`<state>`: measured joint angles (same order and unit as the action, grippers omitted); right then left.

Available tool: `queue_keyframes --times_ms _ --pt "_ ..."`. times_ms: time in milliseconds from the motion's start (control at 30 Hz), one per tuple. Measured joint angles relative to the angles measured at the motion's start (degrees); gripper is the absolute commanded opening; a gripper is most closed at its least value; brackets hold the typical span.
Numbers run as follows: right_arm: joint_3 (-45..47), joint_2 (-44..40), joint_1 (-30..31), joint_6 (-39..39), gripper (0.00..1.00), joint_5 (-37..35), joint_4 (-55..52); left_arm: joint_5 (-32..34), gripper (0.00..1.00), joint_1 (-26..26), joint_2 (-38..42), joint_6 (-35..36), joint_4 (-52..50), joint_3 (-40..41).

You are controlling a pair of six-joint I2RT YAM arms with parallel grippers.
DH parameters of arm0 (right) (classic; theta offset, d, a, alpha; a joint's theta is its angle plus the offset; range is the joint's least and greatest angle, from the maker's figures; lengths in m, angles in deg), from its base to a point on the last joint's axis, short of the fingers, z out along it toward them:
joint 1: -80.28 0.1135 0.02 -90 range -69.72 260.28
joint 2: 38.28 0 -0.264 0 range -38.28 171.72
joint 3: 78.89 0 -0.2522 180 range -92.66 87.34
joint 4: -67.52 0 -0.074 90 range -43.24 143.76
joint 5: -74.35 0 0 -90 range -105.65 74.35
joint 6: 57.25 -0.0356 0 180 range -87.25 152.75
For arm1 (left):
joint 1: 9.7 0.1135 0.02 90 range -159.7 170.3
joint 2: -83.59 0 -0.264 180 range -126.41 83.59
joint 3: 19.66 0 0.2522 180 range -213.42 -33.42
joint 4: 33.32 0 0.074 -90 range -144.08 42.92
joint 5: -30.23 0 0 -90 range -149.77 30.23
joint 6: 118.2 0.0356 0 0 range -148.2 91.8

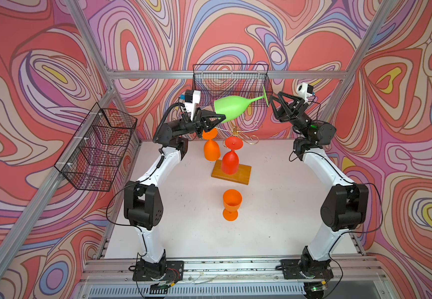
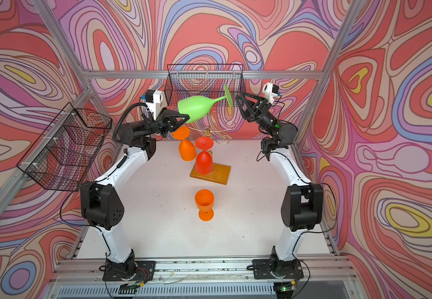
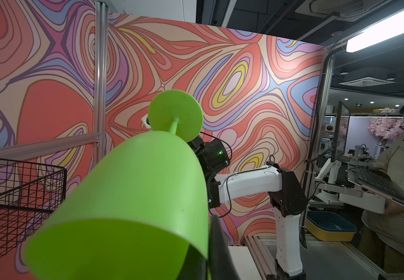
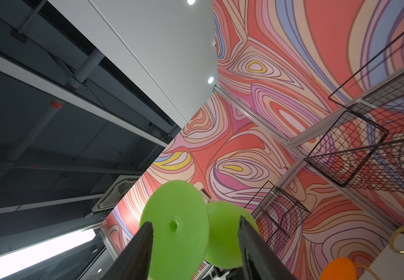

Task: Take the wine glass off the wine glass rack
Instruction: Place the wine glass at the center of the table.

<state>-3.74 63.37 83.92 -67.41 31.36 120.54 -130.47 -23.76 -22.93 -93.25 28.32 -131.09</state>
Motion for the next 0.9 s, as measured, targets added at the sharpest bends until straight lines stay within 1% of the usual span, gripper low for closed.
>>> queue_keyframes --times_ms 67,167,267,367,400,433,533,600,733,900 --pt "1.18 -2.60 -0.55 4.98 0.59 -0.02 -4.92 -0.35 0.00 0.46 1.70 0.42 -0.48 0.94" --pt "2.27 -6.91 -0.61 13.55 0.59 -0.07 -13.88 -1.09 0.00 1.03 5.01 2.99 -3.41 2.12" --pt "2.73 -11.10 -0.57 22.60 0.59 -0.63 -23.23 -1.55 0.00 1.31 9.33 8.74 -10.27 3.50" --pt "3.13 -14.45 -0.57 30.64 0.59 -1.92 -31.61 -1.38 0.00 1.31 14.82 18.95 -23.06 4.48" --pt "3.41 -15.28 -0.57 32.81 0.59 -2.43 -33.88 -1.01 0.00 1.31 16.61 22.95 -28.50 4.46" --pt "3.78 -16.04 -0.57 35.01 0.59 -2.99 -36.17 -0.20 0.00 1.27 18.80 28.41 -35.39 4.37" --pt "5.25 -17.42 -0.57 40.02 0.59 -4.59 -41.92 4.02 0.00 0.76 23.71 42.34 -54.66 2.36" --pt "6.14 -17.88 -0.57 42.58 0.59 -5.60 -45.22 6.97 0.00 0.48 26.05 48.57 -64.06 1.09" --pt "8.33 -19.10 -0.57 47.71 0.58 -8.31 -52.41 12.81 0.00 -0.39 29.51 57.18 -78.29 0.17" --pt "9.88 -21.73 -0.57 54.42 0.58 -12.61 -61.88 23.02 0.00 -3.54 31.23 65.68 -95.01 -0.63"
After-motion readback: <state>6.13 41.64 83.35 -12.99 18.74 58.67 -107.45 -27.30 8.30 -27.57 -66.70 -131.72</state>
